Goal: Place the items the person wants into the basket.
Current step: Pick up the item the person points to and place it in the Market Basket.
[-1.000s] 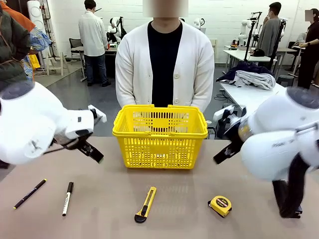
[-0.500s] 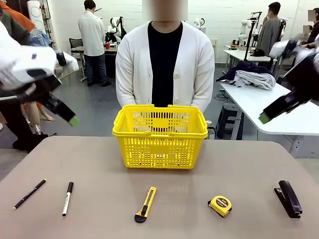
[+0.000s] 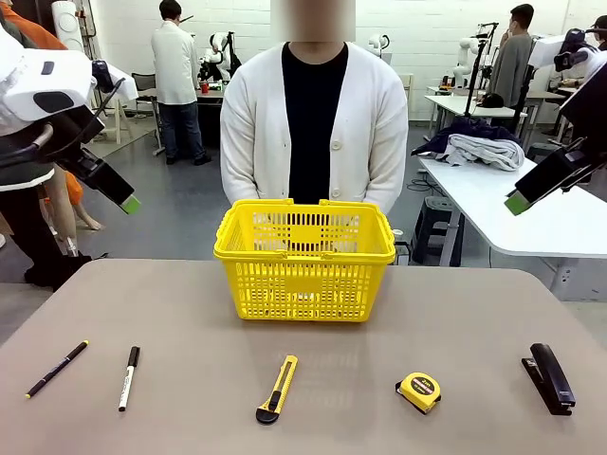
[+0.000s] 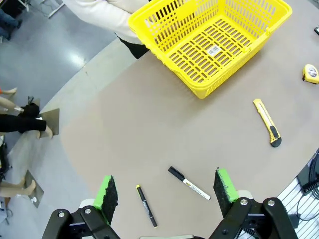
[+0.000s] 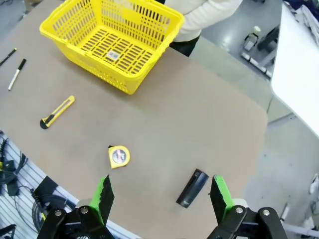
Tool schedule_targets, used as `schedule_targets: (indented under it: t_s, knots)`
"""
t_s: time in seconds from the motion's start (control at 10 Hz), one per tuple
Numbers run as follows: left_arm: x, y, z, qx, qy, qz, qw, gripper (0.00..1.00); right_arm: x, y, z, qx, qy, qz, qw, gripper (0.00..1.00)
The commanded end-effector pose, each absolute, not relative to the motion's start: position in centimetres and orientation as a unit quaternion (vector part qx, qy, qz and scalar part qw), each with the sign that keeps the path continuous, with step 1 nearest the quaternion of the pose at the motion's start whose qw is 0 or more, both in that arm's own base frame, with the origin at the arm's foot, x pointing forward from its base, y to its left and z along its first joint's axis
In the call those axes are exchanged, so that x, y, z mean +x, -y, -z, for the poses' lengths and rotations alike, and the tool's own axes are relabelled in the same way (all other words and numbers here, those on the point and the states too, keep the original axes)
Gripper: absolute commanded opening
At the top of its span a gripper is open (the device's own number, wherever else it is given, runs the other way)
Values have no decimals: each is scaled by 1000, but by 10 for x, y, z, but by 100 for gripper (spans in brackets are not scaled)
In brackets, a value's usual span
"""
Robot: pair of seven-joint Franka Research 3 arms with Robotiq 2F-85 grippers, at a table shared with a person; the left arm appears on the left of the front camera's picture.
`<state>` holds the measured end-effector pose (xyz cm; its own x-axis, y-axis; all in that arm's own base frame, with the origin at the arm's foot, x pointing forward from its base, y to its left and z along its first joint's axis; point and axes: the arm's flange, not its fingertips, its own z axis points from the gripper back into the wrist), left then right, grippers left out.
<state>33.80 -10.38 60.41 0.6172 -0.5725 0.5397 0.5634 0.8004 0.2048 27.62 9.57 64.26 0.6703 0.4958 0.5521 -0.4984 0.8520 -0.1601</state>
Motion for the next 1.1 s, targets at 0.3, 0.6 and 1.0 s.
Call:
schedule_targets:
  t_s: [0.3, 0.6, 1.0]
  knots:
    - [376, 20, -601, -363, 216, 397, 815, 100, 308, 24, -620, 253, 283, -334, 862, 100]
    - [384, -65, -591, -423, 247, 366, 791, 100, 319, 113, -582, 301, 309, -289, 855, 100]
    - [355, -157, -586, -419, 291, 322, 797, 100, 285, 198, -569, 342, 347, -231, 842, 100]
